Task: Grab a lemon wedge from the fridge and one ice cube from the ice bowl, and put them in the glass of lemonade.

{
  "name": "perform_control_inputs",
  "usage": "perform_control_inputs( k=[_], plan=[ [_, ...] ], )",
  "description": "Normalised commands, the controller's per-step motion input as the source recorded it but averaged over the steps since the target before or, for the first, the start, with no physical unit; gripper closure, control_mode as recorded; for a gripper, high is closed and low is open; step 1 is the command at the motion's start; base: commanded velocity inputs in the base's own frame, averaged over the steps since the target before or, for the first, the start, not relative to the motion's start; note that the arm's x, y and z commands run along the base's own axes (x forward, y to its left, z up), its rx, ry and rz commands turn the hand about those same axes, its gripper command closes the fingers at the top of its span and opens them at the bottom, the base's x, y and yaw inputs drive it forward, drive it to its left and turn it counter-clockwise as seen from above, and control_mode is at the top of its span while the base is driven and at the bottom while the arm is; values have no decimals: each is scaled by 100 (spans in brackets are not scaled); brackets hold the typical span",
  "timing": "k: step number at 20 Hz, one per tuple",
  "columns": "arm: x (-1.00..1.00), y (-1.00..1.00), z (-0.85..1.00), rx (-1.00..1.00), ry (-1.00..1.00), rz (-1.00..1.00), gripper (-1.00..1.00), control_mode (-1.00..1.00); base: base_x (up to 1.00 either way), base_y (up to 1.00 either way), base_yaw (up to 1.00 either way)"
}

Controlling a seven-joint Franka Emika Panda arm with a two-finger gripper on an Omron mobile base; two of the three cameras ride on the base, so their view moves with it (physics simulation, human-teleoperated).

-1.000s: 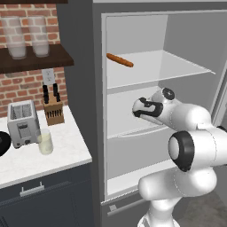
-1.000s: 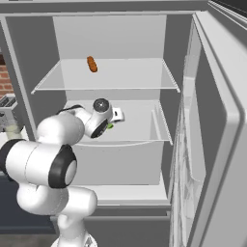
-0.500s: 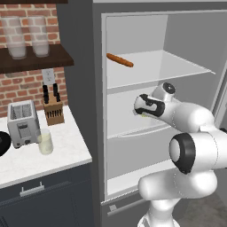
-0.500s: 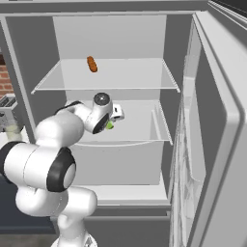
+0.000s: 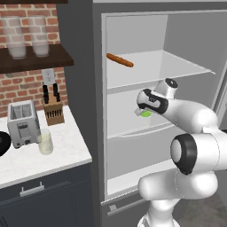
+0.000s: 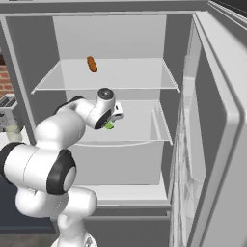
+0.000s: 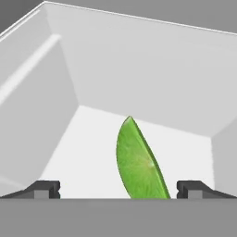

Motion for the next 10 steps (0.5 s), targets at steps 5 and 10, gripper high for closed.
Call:
perform_control_inputs(
  k=[5,10],
  plan=[
    [12,-2,0,0,0,7,-100,-100,0,0,0],
    [4,-7,-11,0,0,4,-100,-100,0,0,0]
  ],
)
